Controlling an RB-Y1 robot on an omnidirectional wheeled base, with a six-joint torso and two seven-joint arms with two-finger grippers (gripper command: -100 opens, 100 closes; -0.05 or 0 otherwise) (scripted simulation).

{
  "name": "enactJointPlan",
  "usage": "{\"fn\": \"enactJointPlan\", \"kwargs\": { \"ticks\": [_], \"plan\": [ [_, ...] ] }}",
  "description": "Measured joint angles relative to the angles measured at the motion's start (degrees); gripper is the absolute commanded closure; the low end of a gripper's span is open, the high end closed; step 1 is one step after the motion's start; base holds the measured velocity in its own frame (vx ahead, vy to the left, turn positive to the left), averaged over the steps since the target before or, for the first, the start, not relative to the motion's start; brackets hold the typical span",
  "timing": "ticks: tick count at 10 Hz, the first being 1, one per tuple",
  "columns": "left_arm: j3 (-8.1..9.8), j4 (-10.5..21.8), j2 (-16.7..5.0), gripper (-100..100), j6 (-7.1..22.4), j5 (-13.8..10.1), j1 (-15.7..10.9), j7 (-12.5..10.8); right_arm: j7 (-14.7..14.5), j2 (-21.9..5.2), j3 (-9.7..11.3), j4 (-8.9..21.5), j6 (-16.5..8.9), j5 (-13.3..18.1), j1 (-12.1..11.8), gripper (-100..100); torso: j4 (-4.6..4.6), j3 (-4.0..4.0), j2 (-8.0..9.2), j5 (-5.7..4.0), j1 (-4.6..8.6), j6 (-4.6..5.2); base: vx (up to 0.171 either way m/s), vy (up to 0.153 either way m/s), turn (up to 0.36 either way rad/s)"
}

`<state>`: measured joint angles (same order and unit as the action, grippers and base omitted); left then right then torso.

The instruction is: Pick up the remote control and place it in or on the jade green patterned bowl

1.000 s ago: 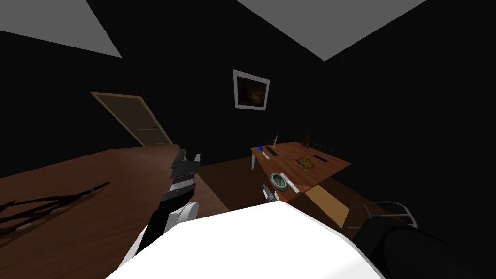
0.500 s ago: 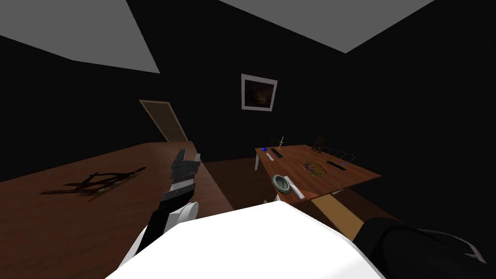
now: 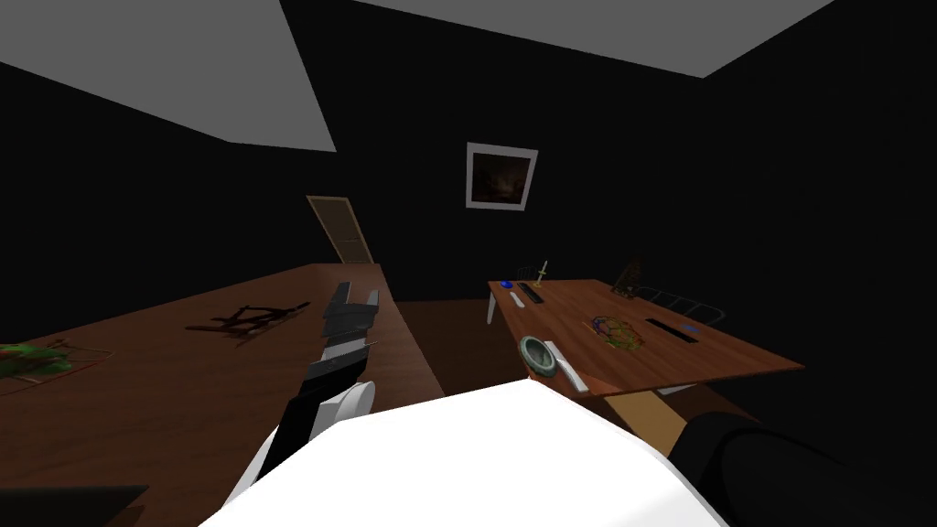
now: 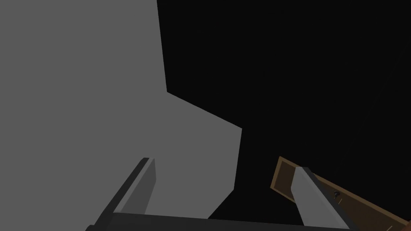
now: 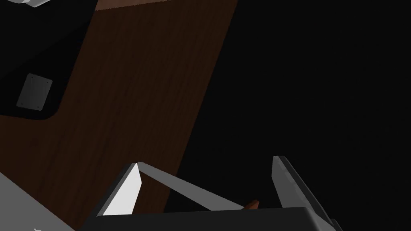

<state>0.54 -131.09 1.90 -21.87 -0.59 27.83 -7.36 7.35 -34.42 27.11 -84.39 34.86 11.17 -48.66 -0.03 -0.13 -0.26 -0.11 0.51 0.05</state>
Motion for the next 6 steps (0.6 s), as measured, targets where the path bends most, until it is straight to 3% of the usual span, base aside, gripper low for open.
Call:
{"fn": "enactJointPlan", "kwargs": {
  "ticks": [2, 4, 5, 6],
  "plan": [
    [0.0, 0.0, 0.0, 0, 0.0, 0.0, 0.0, 0.0, 0.8, -3.0, 1.3, 2.8, -0.4, 0.1, -0.3, -100, -0.01, -0.02, -0.04, 0.0, 0.03, 0.01, 0.019, -0.051, 0.213],
    [0.01, 0.0, 0.0, 0, 0.0, 0.0, 0.0, 0.0, 1.3, -5.6, 3.5, 5.8, -2.4, 0.6, -0.9, -100, -0.02, -0.07, -0.13, -0.02, 0.06, 0.04, 0.042, -0.047, 0.145],
    [0.01, 0.0, 0.0, 0, 0.0, 0.0, 0.0, 0.0, 1.4, -7.4, 4.1, 6.5, -2.6, 0.6, -2.3, -100, -0.04, -0.11, -0.2, 0.0, 0.04, 0.01, 0.039, -0.036, 0.072],
    [0.01, 0.0, 0.0, 0, 0.0, 0.0, 0.0, 0.0, 1.5, -8.4, 4.6, 9.0, -2.2, 0.7, -1.8, -100, -0.03, -0.11, -0.19, -0.01, 0.0, 0.03, 0.036, -0.028, 0.147]
  ]
}}
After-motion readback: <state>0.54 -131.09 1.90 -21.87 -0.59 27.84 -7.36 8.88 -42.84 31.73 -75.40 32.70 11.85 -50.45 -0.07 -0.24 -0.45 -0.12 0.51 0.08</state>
